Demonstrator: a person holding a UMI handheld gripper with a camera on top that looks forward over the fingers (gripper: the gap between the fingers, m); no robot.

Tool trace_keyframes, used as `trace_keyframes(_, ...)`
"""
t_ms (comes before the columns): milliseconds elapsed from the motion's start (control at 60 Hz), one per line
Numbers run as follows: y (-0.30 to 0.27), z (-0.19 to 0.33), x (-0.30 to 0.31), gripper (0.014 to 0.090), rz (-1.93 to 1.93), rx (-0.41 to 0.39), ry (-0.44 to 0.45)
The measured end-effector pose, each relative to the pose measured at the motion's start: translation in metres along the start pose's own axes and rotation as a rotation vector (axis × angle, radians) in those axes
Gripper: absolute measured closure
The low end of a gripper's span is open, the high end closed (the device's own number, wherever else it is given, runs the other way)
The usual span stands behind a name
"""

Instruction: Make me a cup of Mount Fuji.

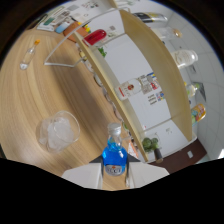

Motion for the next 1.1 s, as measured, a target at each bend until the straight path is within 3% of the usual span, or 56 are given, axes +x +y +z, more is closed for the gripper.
trace_keyframes(150, -0.012, -0.001, 0.007, 0.0701, -0.347, 0.007, 0.076)
trace_keyframes(333, -0.017, -0.002, 0.013, 0.07, -0.689, -0.039, 0.142)
trace_keyframes(650, -0.021, -0.004, -0.003, 0.0698, -0.847, -0.055, 0.108)
trace_keyframes(767, -0.026, -0.007, 0.002, 0.0698, -0.688, -0.032, 0.09)
trace_keyframes(950, -0.053, -0.027, 0.036, 0.0699, -0.041, 0.146, 0.03)
trace_keyframes(1100, -0.031, -0.038, 0.081, 0.0695, 0.445, 0.235, -0.004)
